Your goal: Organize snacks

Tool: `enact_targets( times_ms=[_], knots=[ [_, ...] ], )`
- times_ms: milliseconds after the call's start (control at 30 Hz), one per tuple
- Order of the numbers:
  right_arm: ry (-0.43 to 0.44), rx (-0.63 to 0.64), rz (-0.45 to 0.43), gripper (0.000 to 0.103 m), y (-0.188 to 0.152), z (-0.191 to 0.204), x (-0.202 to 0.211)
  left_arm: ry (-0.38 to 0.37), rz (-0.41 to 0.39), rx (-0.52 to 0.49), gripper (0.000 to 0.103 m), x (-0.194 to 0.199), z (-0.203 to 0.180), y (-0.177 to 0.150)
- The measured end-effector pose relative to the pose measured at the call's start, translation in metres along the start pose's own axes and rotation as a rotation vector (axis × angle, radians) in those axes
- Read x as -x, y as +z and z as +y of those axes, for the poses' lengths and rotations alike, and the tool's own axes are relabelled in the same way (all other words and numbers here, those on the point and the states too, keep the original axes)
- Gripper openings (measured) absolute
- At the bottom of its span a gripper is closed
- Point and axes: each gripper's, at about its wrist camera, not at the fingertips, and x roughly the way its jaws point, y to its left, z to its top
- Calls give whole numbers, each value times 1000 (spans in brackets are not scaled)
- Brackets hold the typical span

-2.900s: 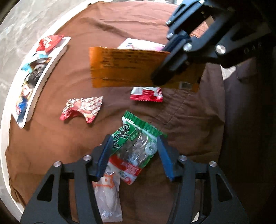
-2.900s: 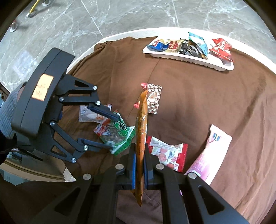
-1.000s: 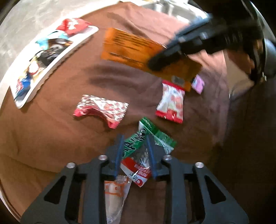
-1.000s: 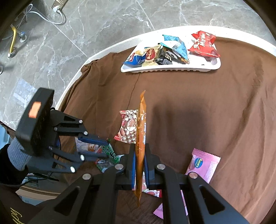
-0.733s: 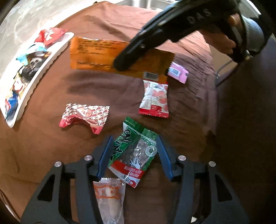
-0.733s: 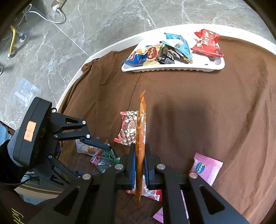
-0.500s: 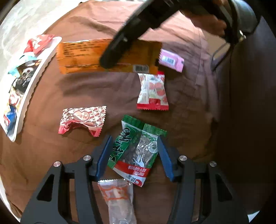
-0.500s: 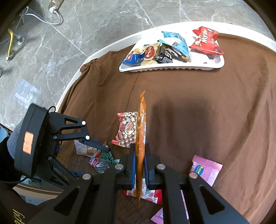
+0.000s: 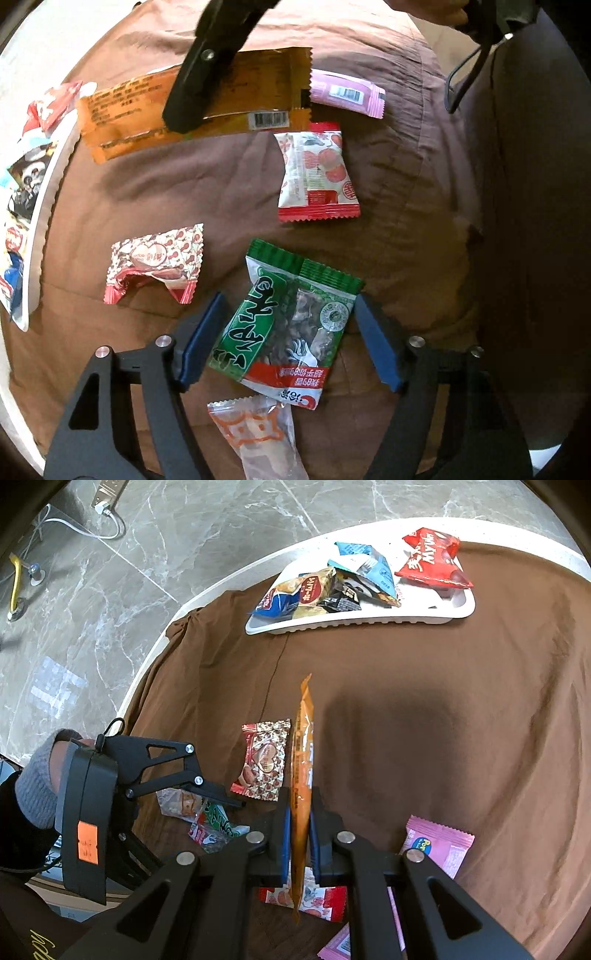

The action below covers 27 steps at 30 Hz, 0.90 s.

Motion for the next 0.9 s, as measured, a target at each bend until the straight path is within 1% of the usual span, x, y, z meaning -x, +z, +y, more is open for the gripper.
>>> enact_targets(
  times_ms=[67,100,133,167,200,267,400,567,633,733,767,833,900],
  knots=[
    [0,-1,2,11,0,0,-1,-6,-8,5,71,-1,2,-1],
    [1,-2,3,11,0,-1,-1,-8,-17,5,68,1,3,-3],
    [1,-4,4,11,1,-1,-2,-11,-25,8,62,3,5,-5],
    [2,-4,5,11,1,-1,-2,-19,-34,16,58,12,10,-13],
    [1,-5,6,12,1,-2,-3,-15,-49,30,51,13,10,-13],
    [-1,-7,5,12,2,-2,-3,-16,-61,54,47,16,11,-14],
    [-3,-10,0,12,3,-3,0,-55,-114,135,37,26,21,-20],
    [-5,-15,-5,12,3,-4,3,-92,-146,216,31,36,34,-31],
    [-2,-17,-5,12,3,-4,3,-109,-156,247,18,36,35,-33],
    [4,-18,-3,12,2,-4,3,-118,-172,281,18,41,34,-38],
    [2,-15,2,12,2,-3,2,-114,-166,284,18,40,33,-39],
    [-10,-5,19,12,1,-2,-1,-137,-152,287,18,34,26,-37],
    [-14,21,44,12,-2,2,-5,-101,-133,263,18,31,20,-37]
  ],
)
